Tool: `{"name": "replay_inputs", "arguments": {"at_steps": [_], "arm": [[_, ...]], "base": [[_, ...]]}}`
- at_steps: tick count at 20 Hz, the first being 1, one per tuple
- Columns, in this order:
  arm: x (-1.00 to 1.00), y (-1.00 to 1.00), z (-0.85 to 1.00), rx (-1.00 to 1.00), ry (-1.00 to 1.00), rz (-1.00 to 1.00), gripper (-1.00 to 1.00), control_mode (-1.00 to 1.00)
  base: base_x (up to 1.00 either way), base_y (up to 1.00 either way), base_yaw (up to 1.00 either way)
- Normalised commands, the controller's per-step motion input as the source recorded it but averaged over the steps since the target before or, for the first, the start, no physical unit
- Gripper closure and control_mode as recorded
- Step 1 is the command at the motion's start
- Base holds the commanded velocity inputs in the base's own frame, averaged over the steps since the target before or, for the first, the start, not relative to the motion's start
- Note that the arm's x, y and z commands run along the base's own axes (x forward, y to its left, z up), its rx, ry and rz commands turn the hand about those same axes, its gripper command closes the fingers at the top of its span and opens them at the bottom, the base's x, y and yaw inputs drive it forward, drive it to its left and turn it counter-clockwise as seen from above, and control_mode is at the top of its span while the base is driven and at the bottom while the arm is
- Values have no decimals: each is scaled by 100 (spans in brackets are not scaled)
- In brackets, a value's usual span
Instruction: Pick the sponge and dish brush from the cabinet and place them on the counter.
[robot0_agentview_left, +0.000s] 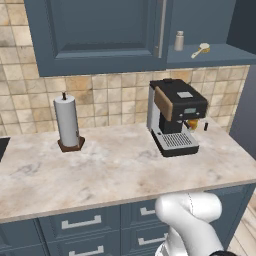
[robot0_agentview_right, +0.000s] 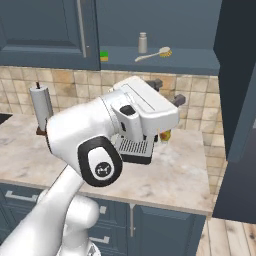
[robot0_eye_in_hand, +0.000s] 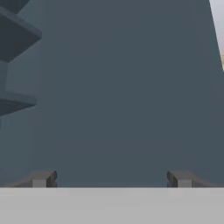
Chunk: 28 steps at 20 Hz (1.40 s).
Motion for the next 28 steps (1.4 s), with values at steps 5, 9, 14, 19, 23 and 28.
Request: {"name": "replay_inputs", "arguments": {"at_steps": [5, 9, 14, 19, 23, 28], "arm": [[-33, 60, 1, -7, 0, 23, -100, -100], [-36, 60, 0, -7, 2, 25, -100, -100], [-33, 58, 0, -6, 2, 27, -100, -100], [-23, 51, 0, -2, 1, 27, -100, -100], [-12, 52, 0, -2, 3, 24, -100, -100], [0, 57, -4, 0, 0, 24, -100, -100]], "base": [[0, 0, 0], [0, 0, 0], [0, 0, 0], [0, 0, 0], [0, 0, 0], [0, 0, 0]]}}
